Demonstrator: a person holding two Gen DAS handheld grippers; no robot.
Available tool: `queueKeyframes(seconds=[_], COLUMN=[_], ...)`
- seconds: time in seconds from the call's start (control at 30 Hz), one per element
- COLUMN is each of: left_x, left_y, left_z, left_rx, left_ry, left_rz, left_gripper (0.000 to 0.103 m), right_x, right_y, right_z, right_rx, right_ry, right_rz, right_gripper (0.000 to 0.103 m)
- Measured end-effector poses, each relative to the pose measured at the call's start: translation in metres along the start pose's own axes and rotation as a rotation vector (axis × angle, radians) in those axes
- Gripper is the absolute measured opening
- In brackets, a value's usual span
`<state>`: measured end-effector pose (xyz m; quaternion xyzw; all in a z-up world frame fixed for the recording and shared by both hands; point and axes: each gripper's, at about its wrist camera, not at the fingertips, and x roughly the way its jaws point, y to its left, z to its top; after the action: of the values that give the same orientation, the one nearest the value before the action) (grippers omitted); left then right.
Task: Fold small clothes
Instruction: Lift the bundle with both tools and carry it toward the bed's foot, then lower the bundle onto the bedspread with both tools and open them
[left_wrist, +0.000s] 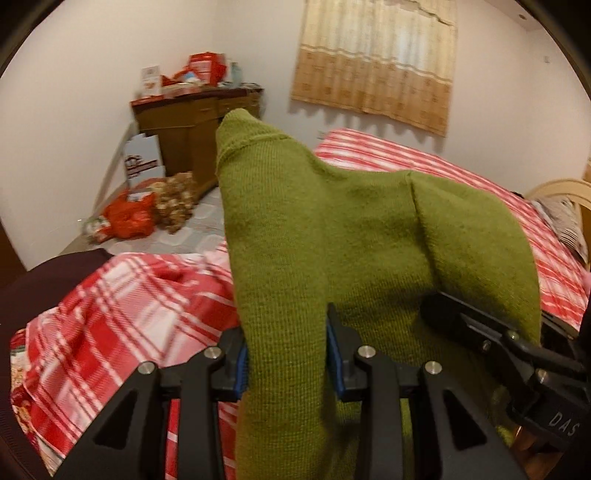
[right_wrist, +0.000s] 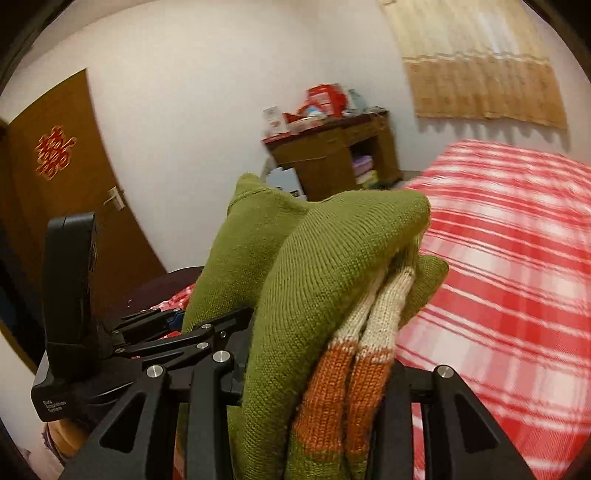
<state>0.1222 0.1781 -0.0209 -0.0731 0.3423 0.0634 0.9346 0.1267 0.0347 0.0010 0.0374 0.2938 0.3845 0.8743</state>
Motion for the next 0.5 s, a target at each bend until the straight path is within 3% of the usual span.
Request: queueKeyframes(seconds=[0.27, 0.5], left_x=[0.037, 0.081], left_y=[0.027, 0.031], left_z=[0.011, 0.011], left_rx=[-0.037, -0.048], left_ry=[0.009, 0.053], left_rz=[0.068, 0.064], left_gripper=[0.035, 0.035], right_x=[0.051, 0.103], right_y=[-0.004, -0.04], right_z=[0.007, 0.009], right_rx=[-0.006, -0.035], right_ry=[0.007, 0.081], right_rz=[0.035, -0.013], right_gripper=[0.037, 0.037])
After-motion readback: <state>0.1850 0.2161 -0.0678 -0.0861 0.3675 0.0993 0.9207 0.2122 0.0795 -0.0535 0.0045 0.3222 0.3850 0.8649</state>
